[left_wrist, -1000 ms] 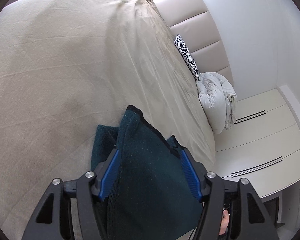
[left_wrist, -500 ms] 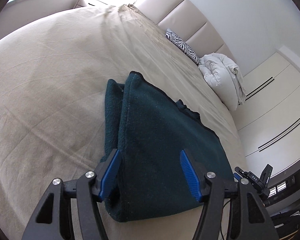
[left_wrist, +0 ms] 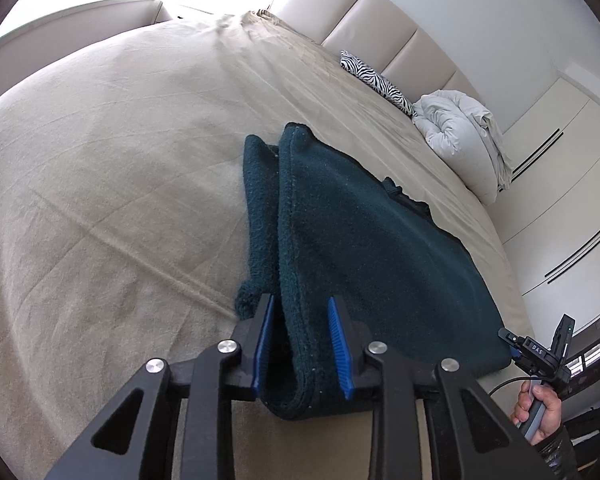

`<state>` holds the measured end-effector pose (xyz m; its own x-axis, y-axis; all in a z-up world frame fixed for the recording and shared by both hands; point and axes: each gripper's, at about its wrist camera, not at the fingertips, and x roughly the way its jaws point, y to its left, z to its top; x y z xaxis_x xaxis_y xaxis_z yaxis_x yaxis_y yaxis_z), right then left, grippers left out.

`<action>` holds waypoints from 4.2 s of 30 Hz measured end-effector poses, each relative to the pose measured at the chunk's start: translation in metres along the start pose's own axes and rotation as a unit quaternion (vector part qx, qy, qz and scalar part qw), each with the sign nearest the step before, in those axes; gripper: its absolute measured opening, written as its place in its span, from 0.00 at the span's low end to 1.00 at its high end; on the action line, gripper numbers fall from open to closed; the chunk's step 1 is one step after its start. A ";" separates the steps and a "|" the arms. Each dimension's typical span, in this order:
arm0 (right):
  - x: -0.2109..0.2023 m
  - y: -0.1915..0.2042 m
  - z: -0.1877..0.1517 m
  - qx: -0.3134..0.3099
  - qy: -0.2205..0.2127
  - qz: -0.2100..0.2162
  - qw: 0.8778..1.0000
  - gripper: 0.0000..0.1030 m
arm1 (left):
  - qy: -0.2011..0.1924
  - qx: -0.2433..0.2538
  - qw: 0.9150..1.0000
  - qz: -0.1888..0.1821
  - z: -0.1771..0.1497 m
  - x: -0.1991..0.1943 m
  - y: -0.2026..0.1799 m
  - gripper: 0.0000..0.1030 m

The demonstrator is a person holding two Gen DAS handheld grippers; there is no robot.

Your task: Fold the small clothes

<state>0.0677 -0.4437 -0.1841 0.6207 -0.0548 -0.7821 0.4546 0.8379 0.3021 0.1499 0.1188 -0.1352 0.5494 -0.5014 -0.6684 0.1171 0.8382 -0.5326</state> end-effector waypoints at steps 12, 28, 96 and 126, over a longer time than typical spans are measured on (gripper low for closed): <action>-0.013 -0.009 -0.005 0.001 -0.010 -0.009 1.000 0.34 | 0.011 0.018 1.000 0.017 -0.005 0.001 0.001 0.11; -0.020 -0.010 -0.013 -0.006 0.001 -0.013 1.000 0.05 | 0.026 0.041 0.999 0.022 -0.005 -0.001 0.005 0.07; 0.053 0.134 -0.091 0.099 0.159 0.323 0.928 0.21 | 0.031 0.135 0.989 0.060 -0.038 0.011 -0.051 0.46; 0.130 0.157 0.066 0.154 0.087 0.308 0.935 0.21 | 0.014 0.160 0.984 0.081 0.058 0.104 -0.068 0.57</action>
<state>0.2617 -0.3553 -0.2031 0.7244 0.4979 -0.4768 0.2237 0.4845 0.8457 0.2470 0.0216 -0.1387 0.5600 -0.3571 -0.7476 0.2867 0.9301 -0.2295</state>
